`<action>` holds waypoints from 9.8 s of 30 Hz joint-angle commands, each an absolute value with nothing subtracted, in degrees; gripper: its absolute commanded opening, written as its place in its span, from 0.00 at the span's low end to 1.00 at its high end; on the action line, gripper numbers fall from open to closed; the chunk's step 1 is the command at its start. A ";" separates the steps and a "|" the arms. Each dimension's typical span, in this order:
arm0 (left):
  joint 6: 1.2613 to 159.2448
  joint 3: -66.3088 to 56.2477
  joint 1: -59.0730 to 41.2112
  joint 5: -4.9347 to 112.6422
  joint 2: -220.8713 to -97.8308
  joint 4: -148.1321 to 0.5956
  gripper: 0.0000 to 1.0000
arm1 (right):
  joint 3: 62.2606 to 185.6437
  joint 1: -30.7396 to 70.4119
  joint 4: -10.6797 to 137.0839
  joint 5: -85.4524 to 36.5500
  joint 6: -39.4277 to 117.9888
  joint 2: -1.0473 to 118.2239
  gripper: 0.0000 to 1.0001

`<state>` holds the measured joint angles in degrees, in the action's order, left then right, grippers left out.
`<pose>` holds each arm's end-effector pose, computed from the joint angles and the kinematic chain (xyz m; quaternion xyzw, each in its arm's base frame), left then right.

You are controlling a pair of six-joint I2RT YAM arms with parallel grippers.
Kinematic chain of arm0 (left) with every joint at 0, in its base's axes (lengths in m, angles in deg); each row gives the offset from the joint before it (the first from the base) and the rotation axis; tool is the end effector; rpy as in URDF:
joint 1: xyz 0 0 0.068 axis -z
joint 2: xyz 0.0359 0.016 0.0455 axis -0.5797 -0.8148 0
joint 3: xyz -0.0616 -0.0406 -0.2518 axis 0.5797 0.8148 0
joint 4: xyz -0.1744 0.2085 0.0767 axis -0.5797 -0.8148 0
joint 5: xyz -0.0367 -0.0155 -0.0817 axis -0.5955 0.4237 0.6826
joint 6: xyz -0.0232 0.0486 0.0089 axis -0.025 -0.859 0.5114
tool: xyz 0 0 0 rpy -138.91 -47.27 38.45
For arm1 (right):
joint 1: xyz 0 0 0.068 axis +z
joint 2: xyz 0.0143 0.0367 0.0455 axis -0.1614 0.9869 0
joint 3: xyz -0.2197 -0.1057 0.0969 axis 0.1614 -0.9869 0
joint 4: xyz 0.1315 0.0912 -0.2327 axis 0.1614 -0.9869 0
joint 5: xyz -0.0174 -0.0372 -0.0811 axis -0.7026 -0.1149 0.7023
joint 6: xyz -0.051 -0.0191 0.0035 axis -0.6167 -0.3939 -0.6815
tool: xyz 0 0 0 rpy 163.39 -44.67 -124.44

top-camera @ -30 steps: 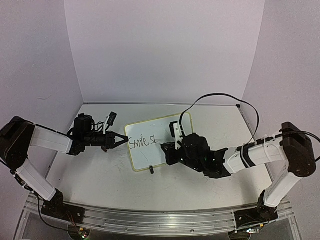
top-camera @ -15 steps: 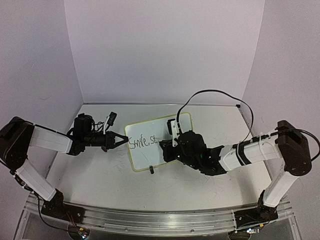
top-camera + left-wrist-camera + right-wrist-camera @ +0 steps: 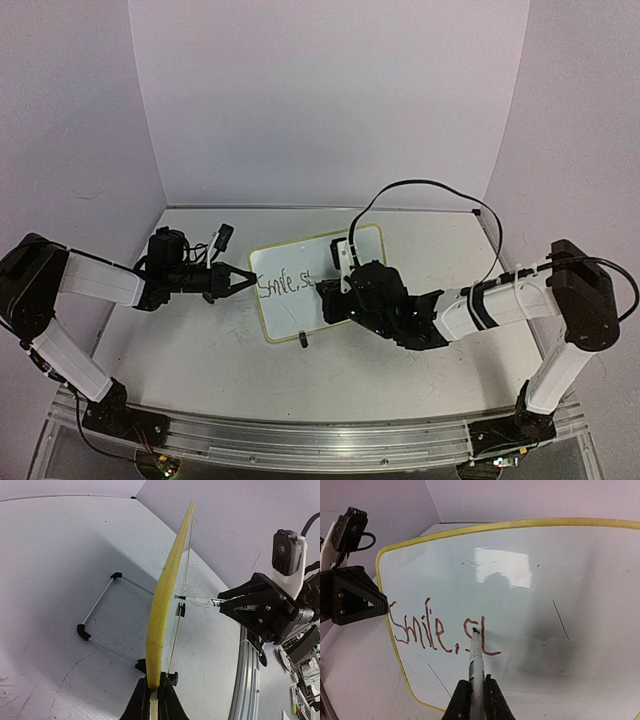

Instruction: Write a sentence on the whiteboard

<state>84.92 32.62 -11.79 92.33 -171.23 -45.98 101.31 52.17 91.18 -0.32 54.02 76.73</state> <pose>0.2721 -0.1483 0.1514 0.2681 0.7492 -0.4838 0.3643 0.1966 0.3394 0.1766 -0.1963 0.7851 0.2942 0.5085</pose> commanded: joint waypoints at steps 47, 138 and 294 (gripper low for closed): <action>83.79 31.29 -11.57 92.40 -170.25 -48.89 0.00 | 99.89 50.78 92.91 3.23 55.34 75.18 0.00; 83.53 31.45 -11.60 92.10 -170.32 -49.10 0.00 | 100.52 50.98 91.62 6.10 55.25 74.61 0.00; 83.44 31.08 -11.55 92.05 -170.22 -49.62 0.00 | 94.22 51.73 88.03 6.85 59.08 71.34 0.00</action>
<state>84.62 32.22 -11.73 92.33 -171.21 -46.88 95.23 51.66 90.28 6.08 57.57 72.92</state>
